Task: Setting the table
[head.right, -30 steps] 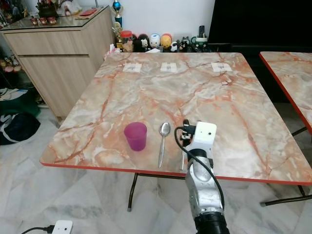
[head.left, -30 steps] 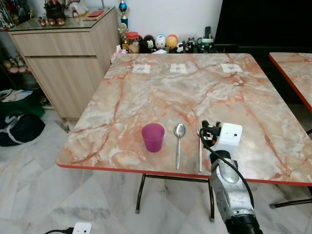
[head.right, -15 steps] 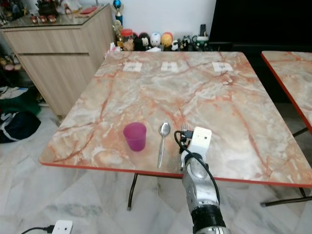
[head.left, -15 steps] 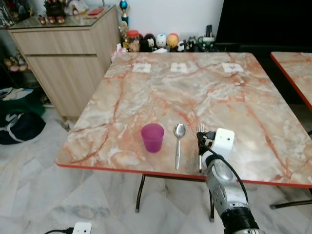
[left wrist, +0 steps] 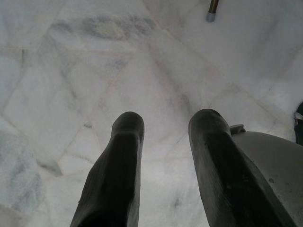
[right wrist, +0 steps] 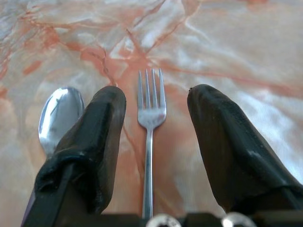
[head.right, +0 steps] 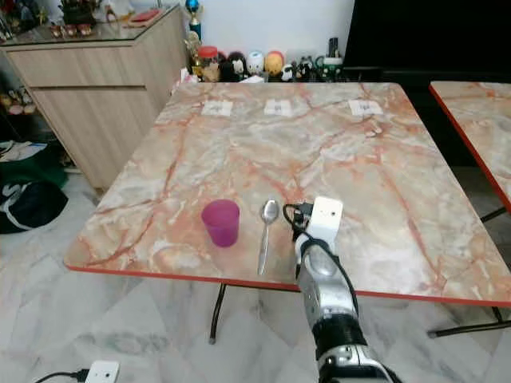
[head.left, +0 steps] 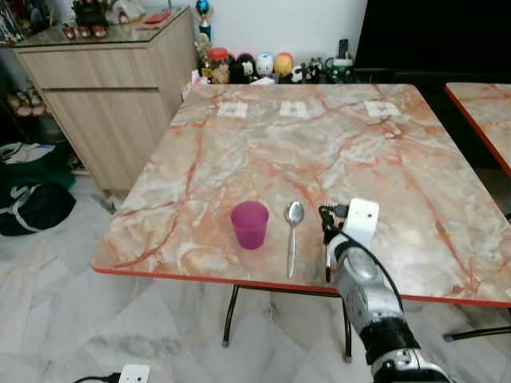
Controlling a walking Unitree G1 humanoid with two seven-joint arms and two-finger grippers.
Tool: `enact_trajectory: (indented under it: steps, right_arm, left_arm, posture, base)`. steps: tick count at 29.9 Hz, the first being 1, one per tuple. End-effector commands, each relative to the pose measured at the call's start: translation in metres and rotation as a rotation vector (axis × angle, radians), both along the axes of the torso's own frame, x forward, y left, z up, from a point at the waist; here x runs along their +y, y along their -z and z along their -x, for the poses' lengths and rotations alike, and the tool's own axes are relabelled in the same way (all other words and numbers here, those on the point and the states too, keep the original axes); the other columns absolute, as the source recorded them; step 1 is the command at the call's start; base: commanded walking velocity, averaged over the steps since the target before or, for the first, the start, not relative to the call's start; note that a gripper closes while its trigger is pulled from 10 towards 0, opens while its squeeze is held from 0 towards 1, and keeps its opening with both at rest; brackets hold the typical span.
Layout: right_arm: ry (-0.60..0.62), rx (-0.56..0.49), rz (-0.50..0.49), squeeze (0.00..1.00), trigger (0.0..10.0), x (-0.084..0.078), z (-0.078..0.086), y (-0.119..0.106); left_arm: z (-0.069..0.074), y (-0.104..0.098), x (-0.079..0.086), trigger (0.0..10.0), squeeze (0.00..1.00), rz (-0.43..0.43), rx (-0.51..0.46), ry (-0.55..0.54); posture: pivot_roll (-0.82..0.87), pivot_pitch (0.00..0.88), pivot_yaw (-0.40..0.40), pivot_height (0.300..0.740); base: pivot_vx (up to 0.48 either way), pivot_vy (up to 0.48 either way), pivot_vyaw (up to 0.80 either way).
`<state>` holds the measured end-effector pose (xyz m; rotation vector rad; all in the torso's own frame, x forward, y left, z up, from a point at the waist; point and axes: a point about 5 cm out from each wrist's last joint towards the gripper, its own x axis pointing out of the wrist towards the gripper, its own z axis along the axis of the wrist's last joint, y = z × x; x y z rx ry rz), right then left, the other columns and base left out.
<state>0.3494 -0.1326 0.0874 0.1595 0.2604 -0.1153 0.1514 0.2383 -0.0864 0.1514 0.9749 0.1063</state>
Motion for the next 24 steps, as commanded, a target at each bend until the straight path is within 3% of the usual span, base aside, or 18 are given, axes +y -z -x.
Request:
enact_trajectory:
  steps: [1, 20, 21, 22, 23, 24]
  right_arm:
    - [-0.003, 0.028, 0.009, 0.00, 10.0, 0.001, 0.000, 0.005]
    - [-0.056, 0.136, 0.024, 0.00, 10.0, 0.009, 0.007, 0.024]
    - [-0.056, 0.139, 0.024, 0.00, 8.6, 0.009, 0.007, 0.025]
    - [-0.055, 0.140, 0.025, 0.00, 6.4, 0.009, 0.007, 0.026]
    - [-0.059, 0.145, 0.025, 0.00, 0.0, 0.009, 0.008, 0.027]
    - [-0.059, 0.145, 0.025, 0.00, 0.0, 0.009, 0.008, 0.027]
  left_arm:
    - [0.006, 0.002, 0.002, 10.0, 0.00, 0.002, 0.023, -0.008]
    - [0.006, 0.003, -0.001, 10.0, 0.00, 0.024, 0.028, -0.007]
    - [0.006, 0.003, -0.001, 10.0, 0.00, 0.025, 0.029, -0.007]
    - [0.007, 0.003, -0.001, 10.0, 0.00, 0.025, 0.029, -0.007]
    - [0.007, 0.003, 0.000, 10.0, 0.00, 0.026, 0.031, -0.008]
    - [0.007, 0.003, 0.000, 10.0, 0.00, 0.026, 0.031, -0.008]
  posture:
    - [-0.09, 0.000, 0.043, 0.740]
    - [-0.09, 0.000, 0.047, 0.740]
    - [-0.08, 0.000, 0.047, 0.740]
    - [-0.08, 0.000, 0.047, 0.740]
    - [-0.08, 0.000, 0.047, 0.740]
    - [-0.08, 0.000, 0.047, 0.740]
  base:
    - [0.000, 0.000, 0.00]
    - [0.000, 0.000, 0.00]
    - [0.000, 0.000, 0.00]
    - [0.000, 0.000, 0.00]
    - [0.000, 0.000, 0.00]
    - [0.000, 0.000, 0.00]
